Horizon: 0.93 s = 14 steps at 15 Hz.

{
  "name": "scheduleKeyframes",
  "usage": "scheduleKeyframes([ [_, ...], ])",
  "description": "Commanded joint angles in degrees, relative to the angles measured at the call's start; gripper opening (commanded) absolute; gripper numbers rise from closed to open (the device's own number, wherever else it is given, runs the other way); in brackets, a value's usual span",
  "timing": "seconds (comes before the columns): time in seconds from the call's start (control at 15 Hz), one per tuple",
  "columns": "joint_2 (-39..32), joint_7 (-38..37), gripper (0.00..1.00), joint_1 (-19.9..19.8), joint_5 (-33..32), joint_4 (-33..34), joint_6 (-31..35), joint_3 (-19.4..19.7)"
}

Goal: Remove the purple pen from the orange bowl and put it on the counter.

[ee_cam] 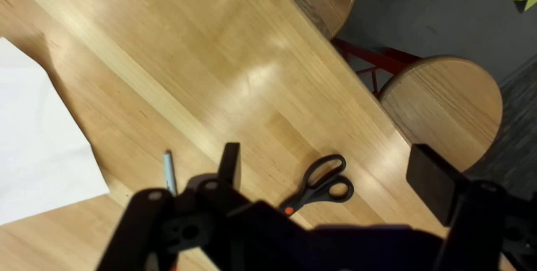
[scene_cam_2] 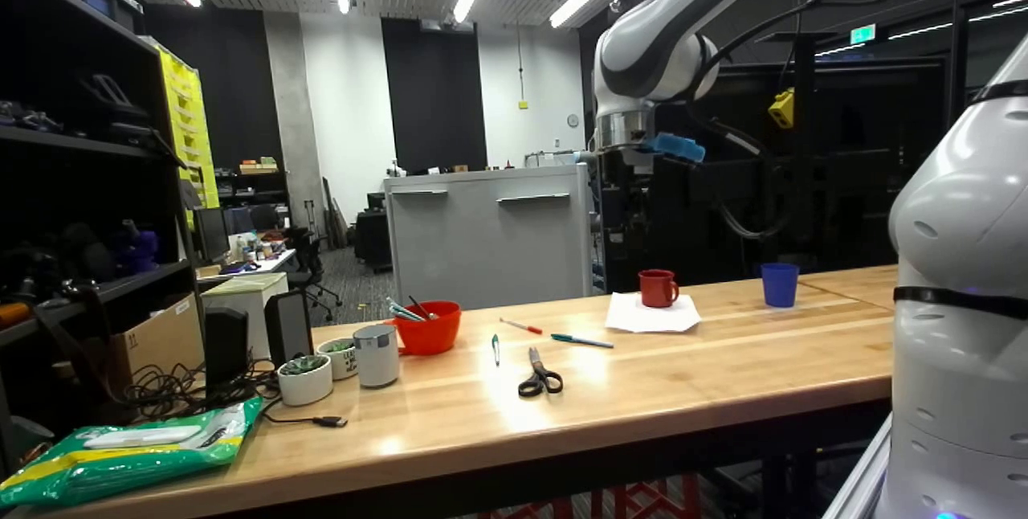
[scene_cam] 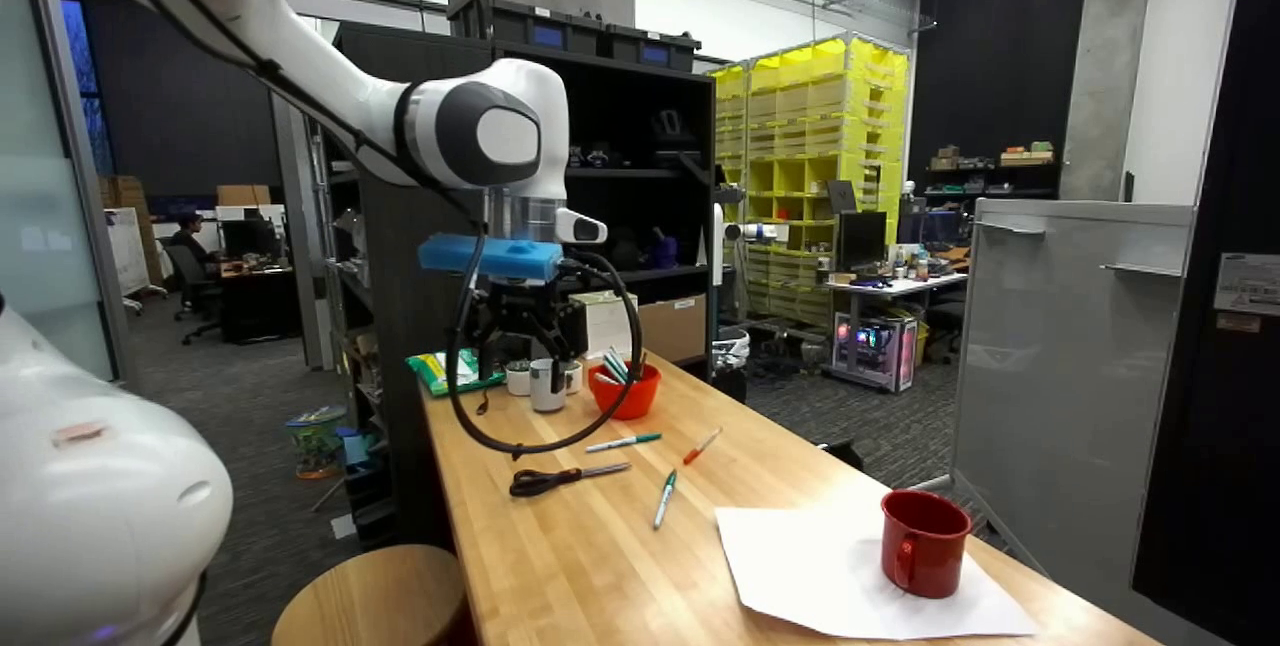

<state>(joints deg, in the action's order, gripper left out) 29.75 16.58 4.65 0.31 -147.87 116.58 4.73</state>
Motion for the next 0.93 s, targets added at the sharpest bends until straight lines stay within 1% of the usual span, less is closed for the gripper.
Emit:
scheduleKeyframes([
  [0.0, -9.18, 2.5, 1.0, 1.61, 4.18, 6.88, 3.12, 0.07],
  [0.13, -13.71, 2.24, 1.0, 1.95, 6.21, 10.15, 6.19, -0.65],
  [0.27, -18.3, 1.4, 1.0, 1.97, 7.57, 13.05, 11.21, -1.77],
  [0.47, -24.58, -0.95, 1.0, 1.31, 7.18, 16.52, 18.4, -3.75],
  [0.6, -28.89, -4.05, 1.0, 0.82, 5.74, 19.0, 24.04, -4.95],
  [0.67, -30.21, -4.69, 1.0, 0.71, 5.63, 19.91, 25.46, -5.25],
  [0.73, -26.8, -2.56, 1.0, 0.4, 6.45, 16.88, 23.3, -5.08],
  [0.87, -29.75, -3.55, 1.0, 0.26, 6.33, 18.81, 25.17, -5.62],
])
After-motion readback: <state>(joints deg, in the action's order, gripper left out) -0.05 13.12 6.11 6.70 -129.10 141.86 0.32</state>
